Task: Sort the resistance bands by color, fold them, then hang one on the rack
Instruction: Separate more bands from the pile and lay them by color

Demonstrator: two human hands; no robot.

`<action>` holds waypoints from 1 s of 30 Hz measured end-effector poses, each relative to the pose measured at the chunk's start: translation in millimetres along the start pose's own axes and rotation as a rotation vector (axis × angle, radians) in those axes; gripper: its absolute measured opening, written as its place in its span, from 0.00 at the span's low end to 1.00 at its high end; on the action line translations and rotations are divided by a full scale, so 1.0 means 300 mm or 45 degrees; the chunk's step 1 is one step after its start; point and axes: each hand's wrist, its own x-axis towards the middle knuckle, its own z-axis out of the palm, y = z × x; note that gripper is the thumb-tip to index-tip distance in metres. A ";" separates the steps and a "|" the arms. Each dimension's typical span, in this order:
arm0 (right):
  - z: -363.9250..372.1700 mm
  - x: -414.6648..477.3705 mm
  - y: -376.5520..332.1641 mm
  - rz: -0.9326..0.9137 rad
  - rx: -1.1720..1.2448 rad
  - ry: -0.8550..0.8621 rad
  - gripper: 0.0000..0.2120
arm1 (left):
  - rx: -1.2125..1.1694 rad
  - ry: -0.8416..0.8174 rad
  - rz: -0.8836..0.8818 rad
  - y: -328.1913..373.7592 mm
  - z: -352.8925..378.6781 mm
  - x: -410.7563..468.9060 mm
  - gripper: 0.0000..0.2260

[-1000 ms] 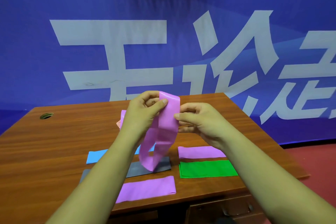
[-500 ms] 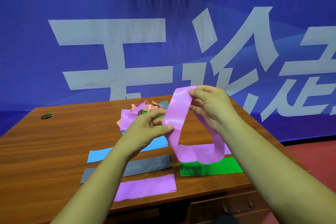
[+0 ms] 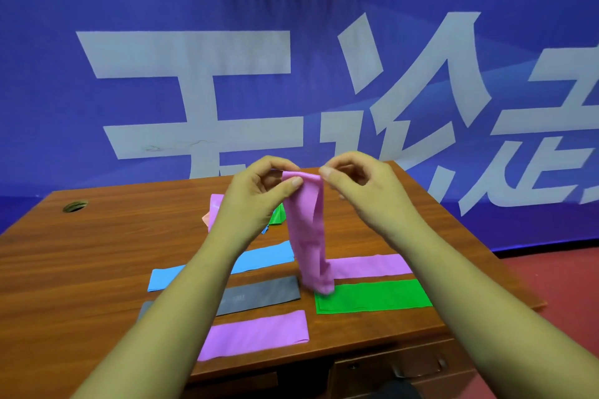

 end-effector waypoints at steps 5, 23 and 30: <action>0.028 0.010 0.008 -0.110 -0.029 -0.118 0.02 | 0.053 0.040 -0.002 -0.009 0.005 -0.001 0.06; -0.021 0.114 -0.085 -0.016 -0.334 -0.284 0.06 | -0.149 -0.100 -0.183 -0.112 0.064 -0.033 0.09; -0.070 0.189 -0.023 0.273 -0.040 0.068 0.07 | -0.056 -0.429 -0.552 -0.234 0.070 -0.092 0.09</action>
